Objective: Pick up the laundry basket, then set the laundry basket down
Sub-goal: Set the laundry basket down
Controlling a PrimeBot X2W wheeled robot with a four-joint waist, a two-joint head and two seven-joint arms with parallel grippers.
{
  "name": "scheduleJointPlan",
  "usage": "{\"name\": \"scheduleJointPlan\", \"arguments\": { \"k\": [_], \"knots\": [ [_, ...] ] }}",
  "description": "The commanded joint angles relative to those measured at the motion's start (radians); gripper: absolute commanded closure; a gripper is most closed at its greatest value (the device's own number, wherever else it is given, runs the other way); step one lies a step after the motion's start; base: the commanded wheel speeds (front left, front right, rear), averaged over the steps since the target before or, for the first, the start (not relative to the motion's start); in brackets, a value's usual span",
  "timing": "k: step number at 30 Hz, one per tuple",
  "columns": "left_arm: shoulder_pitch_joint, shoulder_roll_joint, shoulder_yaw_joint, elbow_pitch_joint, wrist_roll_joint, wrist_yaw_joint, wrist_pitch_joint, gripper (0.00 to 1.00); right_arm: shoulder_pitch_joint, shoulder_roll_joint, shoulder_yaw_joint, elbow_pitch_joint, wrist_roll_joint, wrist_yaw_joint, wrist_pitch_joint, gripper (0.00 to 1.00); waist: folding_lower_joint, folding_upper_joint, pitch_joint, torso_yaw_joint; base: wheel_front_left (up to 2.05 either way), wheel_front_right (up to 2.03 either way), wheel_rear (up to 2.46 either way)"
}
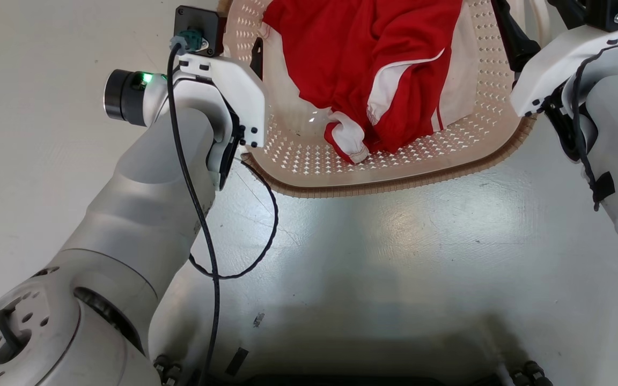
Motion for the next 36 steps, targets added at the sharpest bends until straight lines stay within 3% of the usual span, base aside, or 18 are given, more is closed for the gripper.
{"name": "scheduleJointPlan", "arguments": {
  "k": [1,24,36],
  "knots": [
    [-0.008,0.020,0.005,-0.001,-0.013,0.013,-0.010,0.00,0.074,0.009,0.002,-0.008,-0.009,0.006,-0.011,0.00,0.0000,0.0000,-0.001,-0.001,0.00,0.00,0.00],
    [0.022,0.020,-0.021,0.018,-0.055,0.006,-0.032,0.00,0.126,0.034,-0.034,-0.005,-0.037,0.006,-0.011,0.00,0.0000,0.0000,-0.083,-0.007,0.00,0.00,0.00],
    [0.090,0.020,-0.019,0.023,-0.076,-0.009,-0.064,0.00,0.179,0.012,-0.110,-0.063,-0.084,0.006,-0.011,0.00,0.0000,0.0000,-0.210,0.000,0.00,0.00,0.00]
  ]
}}
